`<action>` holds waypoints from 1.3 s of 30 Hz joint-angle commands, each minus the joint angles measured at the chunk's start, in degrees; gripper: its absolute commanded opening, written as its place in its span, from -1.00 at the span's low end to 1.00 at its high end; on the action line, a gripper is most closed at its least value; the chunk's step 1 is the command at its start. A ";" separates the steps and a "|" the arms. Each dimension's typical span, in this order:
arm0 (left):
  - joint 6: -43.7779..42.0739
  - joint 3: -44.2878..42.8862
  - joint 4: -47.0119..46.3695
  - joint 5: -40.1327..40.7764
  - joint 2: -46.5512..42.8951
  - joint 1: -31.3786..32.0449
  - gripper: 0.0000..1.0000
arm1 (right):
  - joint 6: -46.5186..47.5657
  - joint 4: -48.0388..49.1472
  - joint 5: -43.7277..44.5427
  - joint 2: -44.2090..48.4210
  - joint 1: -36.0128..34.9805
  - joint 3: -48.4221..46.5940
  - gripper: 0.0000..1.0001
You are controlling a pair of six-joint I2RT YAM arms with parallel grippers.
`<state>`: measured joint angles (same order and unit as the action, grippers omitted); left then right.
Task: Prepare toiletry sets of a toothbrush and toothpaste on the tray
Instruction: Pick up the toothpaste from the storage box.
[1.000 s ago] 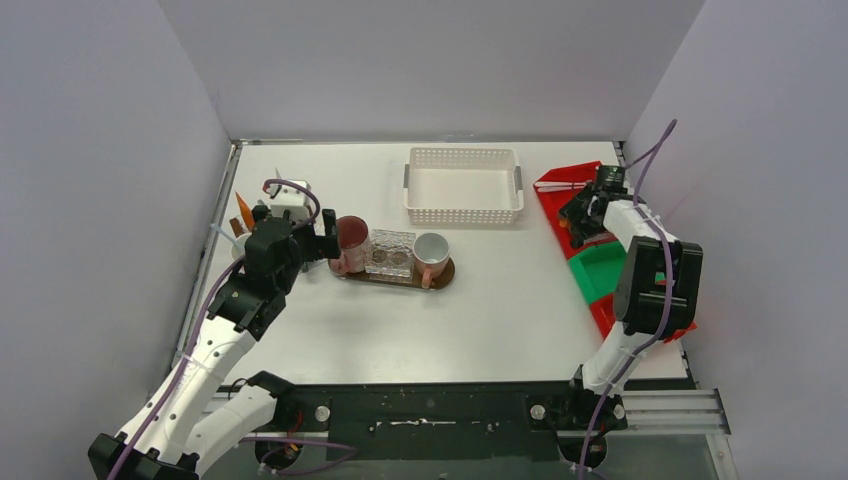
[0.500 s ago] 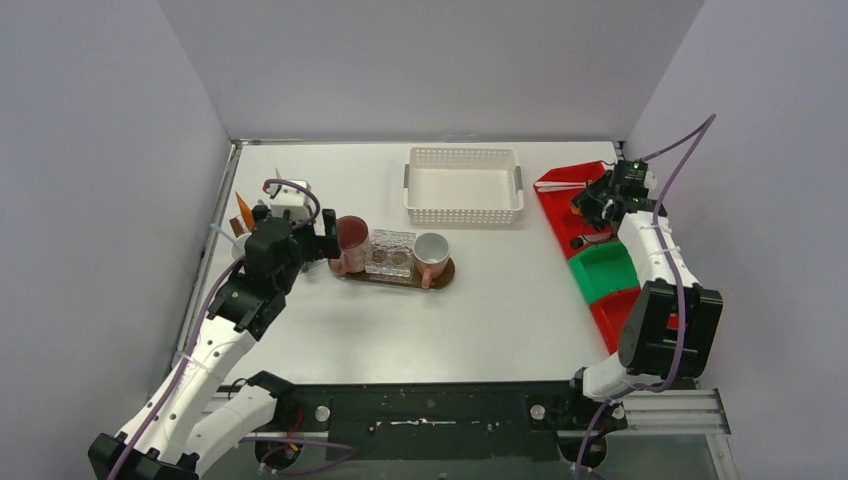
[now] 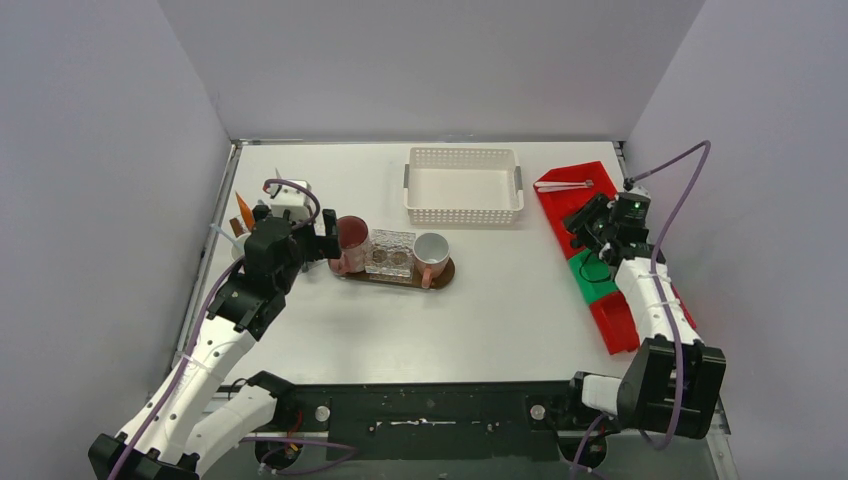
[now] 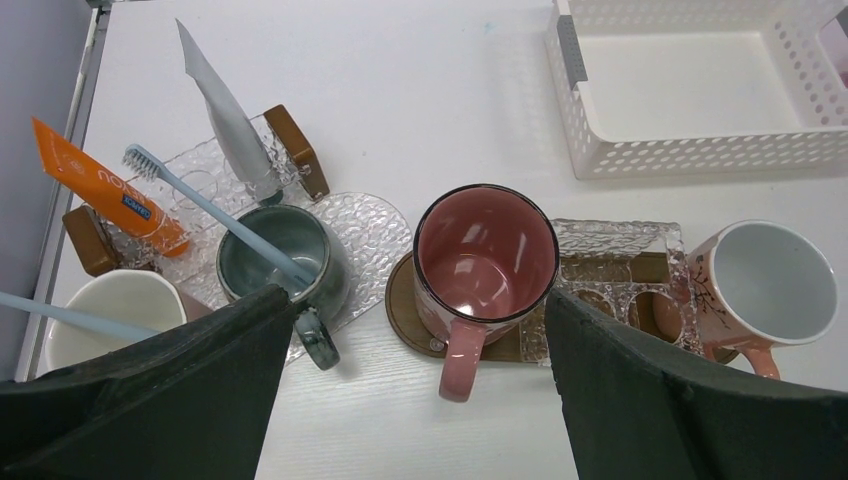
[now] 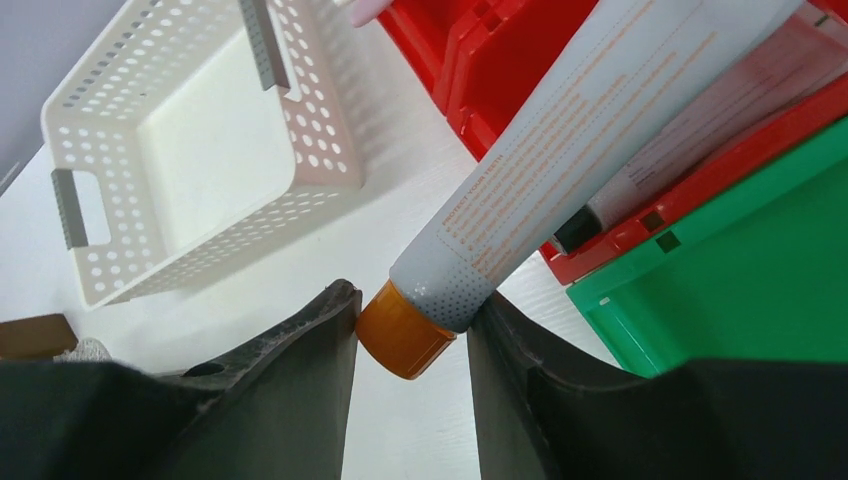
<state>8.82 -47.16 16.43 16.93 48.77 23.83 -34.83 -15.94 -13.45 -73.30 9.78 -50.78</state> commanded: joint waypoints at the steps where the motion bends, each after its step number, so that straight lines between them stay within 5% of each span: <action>1: 0.75 -0.02 -3.77 -1.69 -0.52 -0.63 0.88 | 4.96 14.20 -5.50 6.43 0.11 5.00 -1.00; 19: 6.91 -9.72 -0.97 -16.84 4.64 -0.63 0.88 | 16.61 40.43 -10.11 20.40 -14.92 19.94 -1.00; 39: 20.56 -20.17 -4.24 -27.57 15.01 4.77 0.89 | 23.41 53.97 -22.10 22.27 -26.37 25.52 -1.00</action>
<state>26.55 -62.37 15.99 -8.43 62.22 26.63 -15.16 27.66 -31.55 -52.75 -14.31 -25.52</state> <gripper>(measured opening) 0.945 0.400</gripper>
